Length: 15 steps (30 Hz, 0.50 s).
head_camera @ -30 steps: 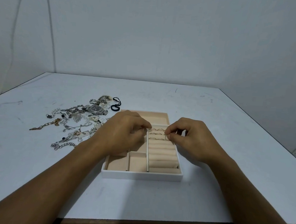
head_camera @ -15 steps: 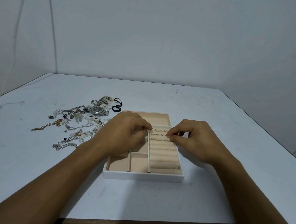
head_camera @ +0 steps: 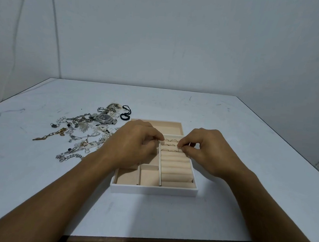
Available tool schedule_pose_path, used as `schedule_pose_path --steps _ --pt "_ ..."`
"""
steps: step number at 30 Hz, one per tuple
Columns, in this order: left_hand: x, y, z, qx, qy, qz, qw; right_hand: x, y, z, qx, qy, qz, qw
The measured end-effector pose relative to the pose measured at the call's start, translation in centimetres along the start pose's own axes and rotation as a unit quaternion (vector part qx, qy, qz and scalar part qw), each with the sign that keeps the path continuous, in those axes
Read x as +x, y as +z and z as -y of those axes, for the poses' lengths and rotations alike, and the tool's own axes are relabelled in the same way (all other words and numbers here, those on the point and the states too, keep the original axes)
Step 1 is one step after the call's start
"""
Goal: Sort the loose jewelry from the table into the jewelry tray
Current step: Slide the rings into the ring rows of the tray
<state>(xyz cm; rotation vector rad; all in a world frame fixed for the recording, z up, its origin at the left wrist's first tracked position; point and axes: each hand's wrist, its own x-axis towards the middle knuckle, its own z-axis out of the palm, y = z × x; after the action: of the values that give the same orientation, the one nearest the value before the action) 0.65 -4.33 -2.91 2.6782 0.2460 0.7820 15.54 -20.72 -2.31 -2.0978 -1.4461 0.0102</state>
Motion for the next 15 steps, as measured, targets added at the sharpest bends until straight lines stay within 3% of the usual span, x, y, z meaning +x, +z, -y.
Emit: schedule_pose_path --steps 3,9,15 --pt "-0.1 -0.1 -0.1 -0.003 0.001 -0.002 1.000 0.0 -0.2 0.1 -0.004 0.009 0.007 1.000" --pt "0.1 0.0 0.0 0.003 0.009 0.007 1.000 -1.2 -1.1 0.9 -0.126 -0.036 0.073 0.989" --pt "0.1 0.1 -0.4 0.006 0.009 0.007 1.000 -2.5 -0.7 0.9 -0.140 -0.023 0.087 0.986"
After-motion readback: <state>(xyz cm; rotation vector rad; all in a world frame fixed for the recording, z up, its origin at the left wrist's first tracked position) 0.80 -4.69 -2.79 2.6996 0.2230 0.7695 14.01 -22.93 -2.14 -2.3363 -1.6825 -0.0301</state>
